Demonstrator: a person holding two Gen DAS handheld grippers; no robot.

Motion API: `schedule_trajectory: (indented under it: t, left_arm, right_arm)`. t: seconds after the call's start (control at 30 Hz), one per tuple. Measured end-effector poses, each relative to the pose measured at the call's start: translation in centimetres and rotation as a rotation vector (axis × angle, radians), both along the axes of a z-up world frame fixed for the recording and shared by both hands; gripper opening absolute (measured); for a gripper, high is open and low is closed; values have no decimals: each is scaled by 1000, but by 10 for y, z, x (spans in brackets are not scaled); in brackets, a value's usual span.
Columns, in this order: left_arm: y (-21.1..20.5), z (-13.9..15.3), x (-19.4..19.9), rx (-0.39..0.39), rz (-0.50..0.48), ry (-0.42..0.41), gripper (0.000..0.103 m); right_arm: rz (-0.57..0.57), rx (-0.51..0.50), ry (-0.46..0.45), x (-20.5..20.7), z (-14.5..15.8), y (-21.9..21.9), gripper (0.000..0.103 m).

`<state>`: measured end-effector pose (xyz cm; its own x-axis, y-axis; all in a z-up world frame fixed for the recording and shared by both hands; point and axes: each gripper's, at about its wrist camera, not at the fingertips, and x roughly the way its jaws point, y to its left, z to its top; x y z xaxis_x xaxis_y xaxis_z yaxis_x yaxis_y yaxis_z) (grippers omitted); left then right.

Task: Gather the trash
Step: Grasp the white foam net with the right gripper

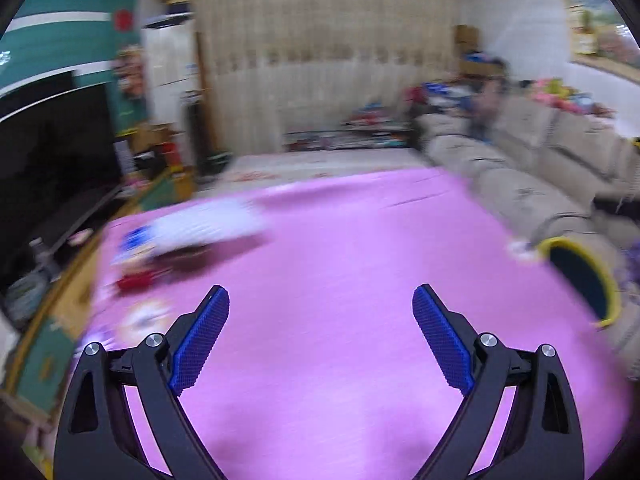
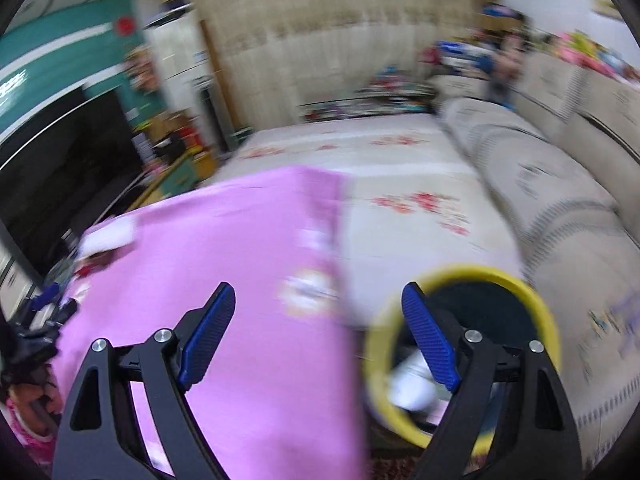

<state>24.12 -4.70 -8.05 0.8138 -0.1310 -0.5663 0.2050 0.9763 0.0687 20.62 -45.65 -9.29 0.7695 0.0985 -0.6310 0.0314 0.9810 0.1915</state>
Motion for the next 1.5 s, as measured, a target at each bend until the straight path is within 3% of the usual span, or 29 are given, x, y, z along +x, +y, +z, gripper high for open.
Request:
schedule_trajectory:
  t: [0.17,0.3,0.47,0.63,0.77,0.93,1.03,1.07,1.13,1.2,1.5]
  left_arm:
    - [75,-14,-7,-15,105,5,92]
    - [109,-21,-7,-61,131,3,92]
    - [101,-24,-12,-109,107,10,92]
    - [81,-22,-16,-117,77,21,92]
    - [76,-21,-19,-128,70,30,92]
    - [74,-23,-20,-137,63,39,92]
    - [73,-24,-20,-136,62,37,92]
    - [73,-23,-21,-135,61,36,92]
    - [72,-24,-22,-135,62,36,92]
    - [72,-24,-22,-134,61,37,92]
    - [70,-23,-23,-136,63,36,92]
  right_arm:
    - [228,-7,-4,65,16,116,81]
    - [392,6,27,116,14,215,81]
    - [517,31,47,167,14,308,81]
    - [538,-27,122,217,-1,375,81]
    - [529,-30,203,244,-24,399,81]
    - [519,-16,297,258,-50,397,77]
    - [505,5,309,262,-56,395,57]
    - [502,14,307,262,-54,392,45]
    - [503,18,304,261,-53,390,32]
    - [516,6,305,258,-51,388,23]
    - [522,37,228,230,-17,356,18]
